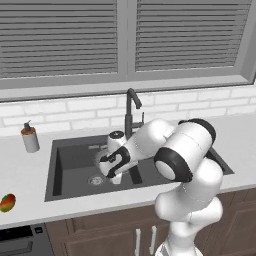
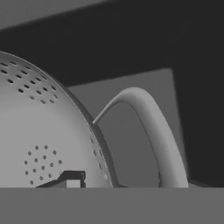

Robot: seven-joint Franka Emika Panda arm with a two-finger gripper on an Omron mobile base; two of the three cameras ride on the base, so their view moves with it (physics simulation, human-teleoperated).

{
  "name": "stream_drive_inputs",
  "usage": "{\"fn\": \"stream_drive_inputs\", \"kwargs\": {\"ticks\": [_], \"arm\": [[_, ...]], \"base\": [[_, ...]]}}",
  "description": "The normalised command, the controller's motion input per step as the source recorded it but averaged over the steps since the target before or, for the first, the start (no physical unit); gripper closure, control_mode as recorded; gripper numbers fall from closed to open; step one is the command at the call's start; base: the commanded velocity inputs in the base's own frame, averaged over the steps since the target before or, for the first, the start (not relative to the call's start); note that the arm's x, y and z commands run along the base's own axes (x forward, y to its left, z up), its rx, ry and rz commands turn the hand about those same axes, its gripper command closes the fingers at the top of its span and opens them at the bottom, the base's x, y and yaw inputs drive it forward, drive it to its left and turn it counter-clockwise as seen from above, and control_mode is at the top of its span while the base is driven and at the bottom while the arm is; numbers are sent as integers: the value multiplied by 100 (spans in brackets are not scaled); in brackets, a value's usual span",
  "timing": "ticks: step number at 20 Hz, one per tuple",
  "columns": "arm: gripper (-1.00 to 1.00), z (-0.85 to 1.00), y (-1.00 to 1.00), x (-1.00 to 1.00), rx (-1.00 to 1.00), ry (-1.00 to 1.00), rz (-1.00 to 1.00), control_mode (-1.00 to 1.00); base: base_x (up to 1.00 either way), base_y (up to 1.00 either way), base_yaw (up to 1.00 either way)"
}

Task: Put the colander in the sink, put the mango, tangerine in the colander, and turn on the sink faucet and pour water over the colander.

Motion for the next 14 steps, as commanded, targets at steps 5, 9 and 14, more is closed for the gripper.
{"fn": "stream_drive_inputs", "kwargs": {"ticks": [5, 9, 14], "arm": [[100, -18, 44, 3, 0, 0, -15, -100], [100, -11, 49, 2, 0, 0, -16, -100], [100, -10, 64, 5, 0, 0, -17, -100]], "base": [[0, 0, 0], [0, 0, 0], [0, 0, 0]]}}
